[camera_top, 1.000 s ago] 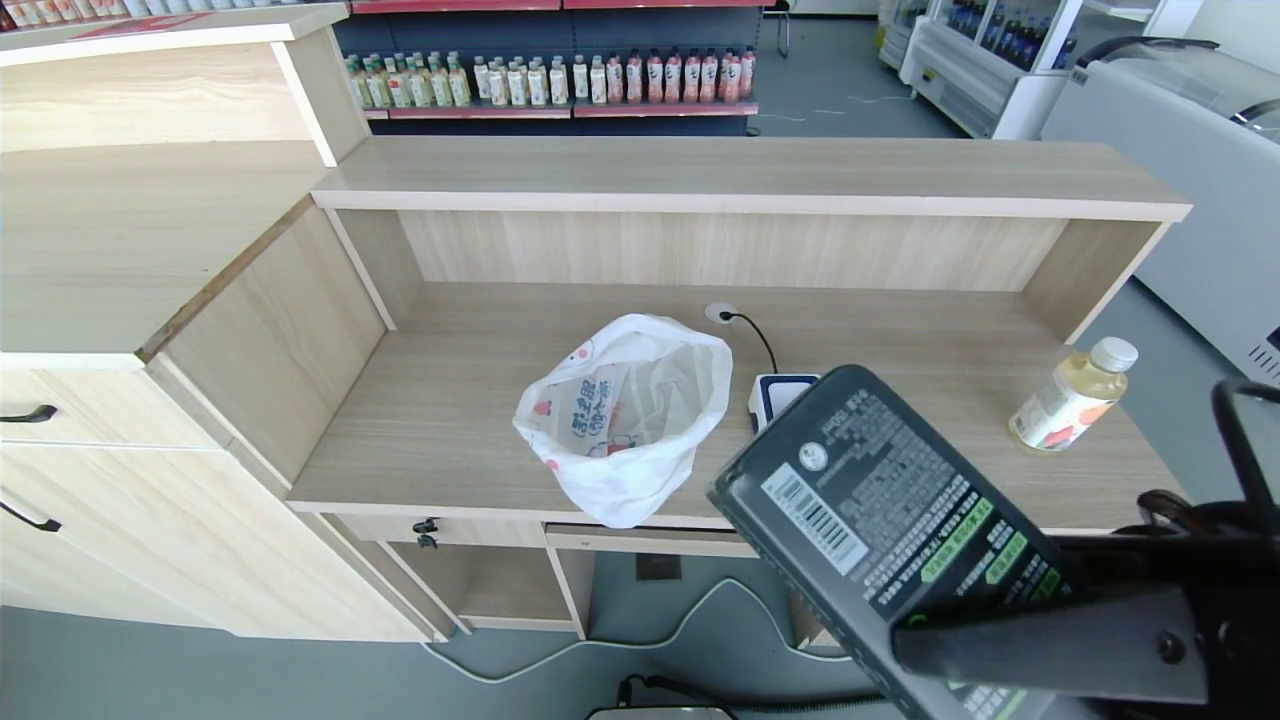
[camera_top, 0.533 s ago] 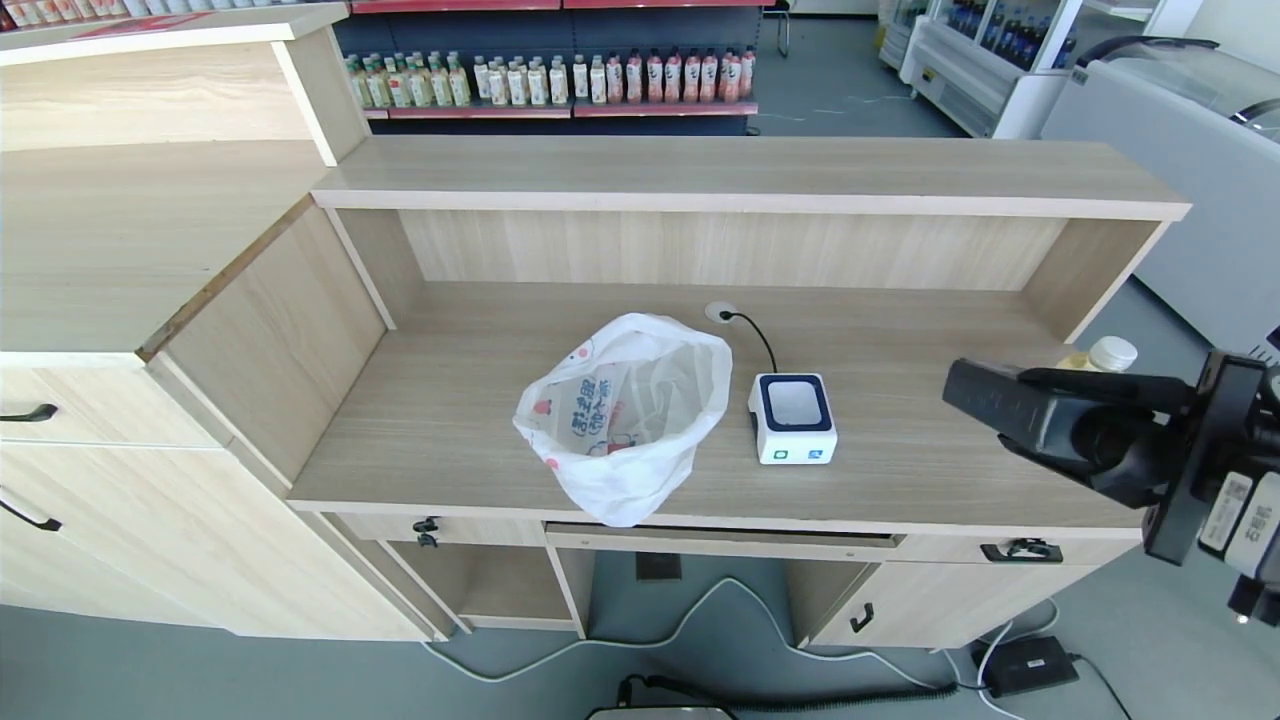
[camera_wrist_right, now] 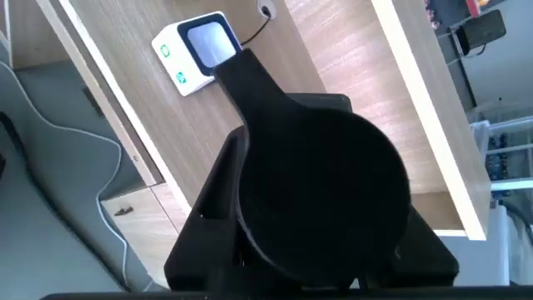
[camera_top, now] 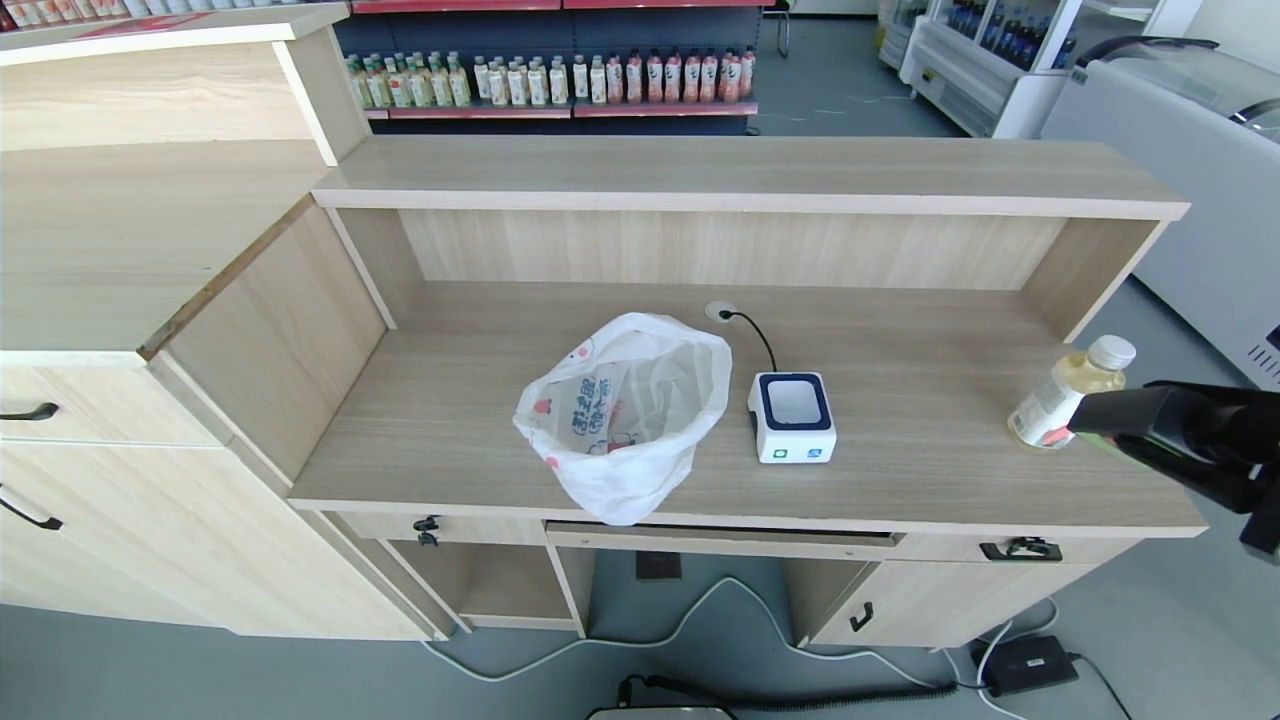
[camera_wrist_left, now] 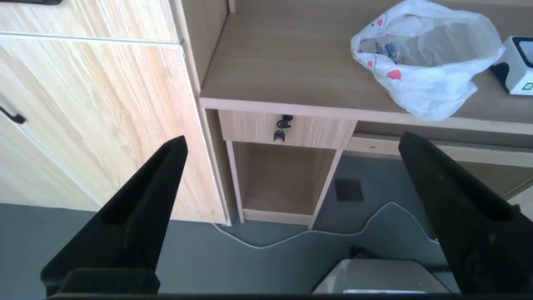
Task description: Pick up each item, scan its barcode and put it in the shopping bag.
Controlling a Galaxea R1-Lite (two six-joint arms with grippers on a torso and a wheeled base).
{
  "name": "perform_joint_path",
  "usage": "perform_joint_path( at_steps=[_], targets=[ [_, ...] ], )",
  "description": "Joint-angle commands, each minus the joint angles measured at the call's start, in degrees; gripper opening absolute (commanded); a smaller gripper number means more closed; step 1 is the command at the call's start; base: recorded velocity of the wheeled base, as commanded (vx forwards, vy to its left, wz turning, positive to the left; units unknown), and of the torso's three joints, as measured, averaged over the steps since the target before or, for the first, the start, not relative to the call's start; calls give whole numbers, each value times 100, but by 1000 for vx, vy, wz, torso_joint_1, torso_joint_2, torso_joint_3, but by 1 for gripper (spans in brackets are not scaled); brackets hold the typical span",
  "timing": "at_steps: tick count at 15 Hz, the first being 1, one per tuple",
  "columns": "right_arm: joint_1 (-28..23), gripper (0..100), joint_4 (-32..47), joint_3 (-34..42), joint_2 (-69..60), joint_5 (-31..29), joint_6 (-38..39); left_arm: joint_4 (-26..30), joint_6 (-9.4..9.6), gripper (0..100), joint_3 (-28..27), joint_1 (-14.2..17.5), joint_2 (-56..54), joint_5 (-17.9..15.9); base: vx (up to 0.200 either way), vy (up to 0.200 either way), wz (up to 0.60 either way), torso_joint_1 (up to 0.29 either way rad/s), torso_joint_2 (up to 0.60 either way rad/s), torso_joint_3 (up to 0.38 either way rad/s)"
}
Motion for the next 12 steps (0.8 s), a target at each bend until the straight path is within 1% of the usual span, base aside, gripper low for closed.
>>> perform_joint_path(
  at_steps=[1, 2, 3, 6, 7, 8, 9, 10, 11, 12],
  targets=[
    [-111, 0, -5, -64, 176, -11, 42, -1, -9, 100, 1, 1, -2, 1, 0, 0, 0, 0, 0, 0],
    [-146, 0, -5, -125, 290, -19, 59, -1, 0, 100, 1, 1, -2, 1, 0, 0, 0, 0, 0, 0],
    [-146, 0, -49, -187, 422, -11, 358, -1, 0, 100, 1, 1, -2, 1, 0, 0, 0, 0, 0, 0],
    [-120, 0, -558, -284, 826, -169, 1167, -1, 0, 100, 1, 1, -2, 1, 0, 0, 600, 1, 2, -2],
    [-120, 0, -558, -284, 826, -169, 1167, -1, 0, 100, 1, 1, -2, 1, 0, 0, 600, 2, 2, -2],
    [214, 0, -971, -626, 1345, -283, 2432, -1, -9, 100, 1, 1, -2, 1, 0, 0, 0, 0, 0, 0],
    [346, 0, -998, -785, 1477, -283, 2819, -1, 0, 100, 1, 1, -2, 1, 0, 0, 0, 0, 0, 0],
    [610, 0, -1007, -1259, 1969, -283, 3733, -1, -9, 100, 1, 1, -2, 1, 0, 0, 0, 0, 0, 0],
    [663, 0, -1015, -1461, 2206, -292, 4129, -1, -9, 100, 1, 1, -2, 1, 0, 0, 0, 0, 0, 0],
    [715, 0, -1007, -1901, 2663, -292, 4981, -1, 0, 100, 1, 1, -2, 1, 0, 0, 0, 0, 0, 0]
  ],
)
